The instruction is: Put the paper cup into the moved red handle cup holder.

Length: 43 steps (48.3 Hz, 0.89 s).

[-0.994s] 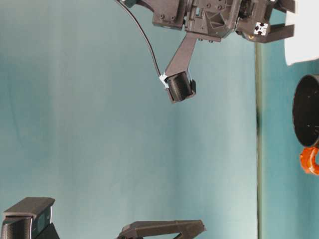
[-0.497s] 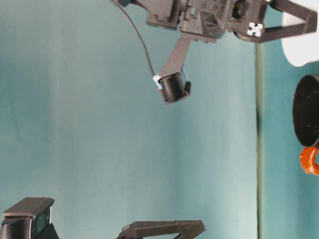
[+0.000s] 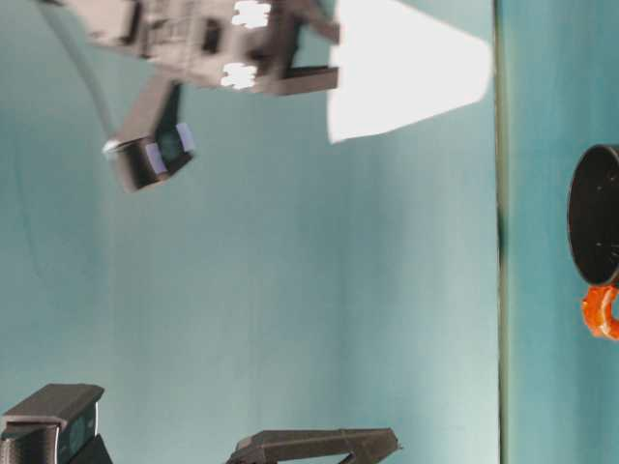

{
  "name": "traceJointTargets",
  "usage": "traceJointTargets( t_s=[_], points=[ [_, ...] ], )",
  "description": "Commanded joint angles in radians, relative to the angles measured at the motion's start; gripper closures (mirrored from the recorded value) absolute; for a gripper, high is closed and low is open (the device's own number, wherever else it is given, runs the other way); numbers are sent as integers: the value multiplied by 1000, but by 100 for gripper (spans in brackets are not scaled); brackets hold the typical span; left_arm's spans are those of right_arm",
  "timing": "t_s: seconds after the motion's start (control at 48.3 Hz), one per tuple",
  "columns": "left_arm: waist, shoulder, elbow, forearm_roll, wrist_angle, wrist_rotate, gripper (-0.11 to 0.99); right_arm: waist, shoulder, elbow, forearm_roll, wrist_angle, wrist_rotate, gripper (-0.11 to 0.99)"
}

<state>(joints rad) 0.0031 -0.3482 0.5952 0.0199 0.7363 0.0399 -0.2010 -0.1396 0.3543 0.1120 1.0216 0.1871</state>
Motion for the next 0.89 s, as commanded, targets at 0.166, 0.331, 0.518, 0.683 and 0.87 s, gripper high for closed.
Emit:
traceJointTargets(
  t_s=[0.166,0.331,0.518,0.683,0.87],
  points=[
    [-5,-9,-8,2,-2,-2,-4,34,57,-126,2,-38,5,98],
    [-6,-11,-6,2,-2,-2,-4,43,115,-186,2,-51,6,98],
    [-5,-11,-8,2,-2,-2,-4,49,181,-204,2,-61,11,98],
    [-8,-9,-8,2,-2,-3,-4,60,224,-196,2,-106,9,98],
    [-9,-9,-8,2,-2,-3,-4,61,262,-175,-2,-150,8,98]
  ],
)
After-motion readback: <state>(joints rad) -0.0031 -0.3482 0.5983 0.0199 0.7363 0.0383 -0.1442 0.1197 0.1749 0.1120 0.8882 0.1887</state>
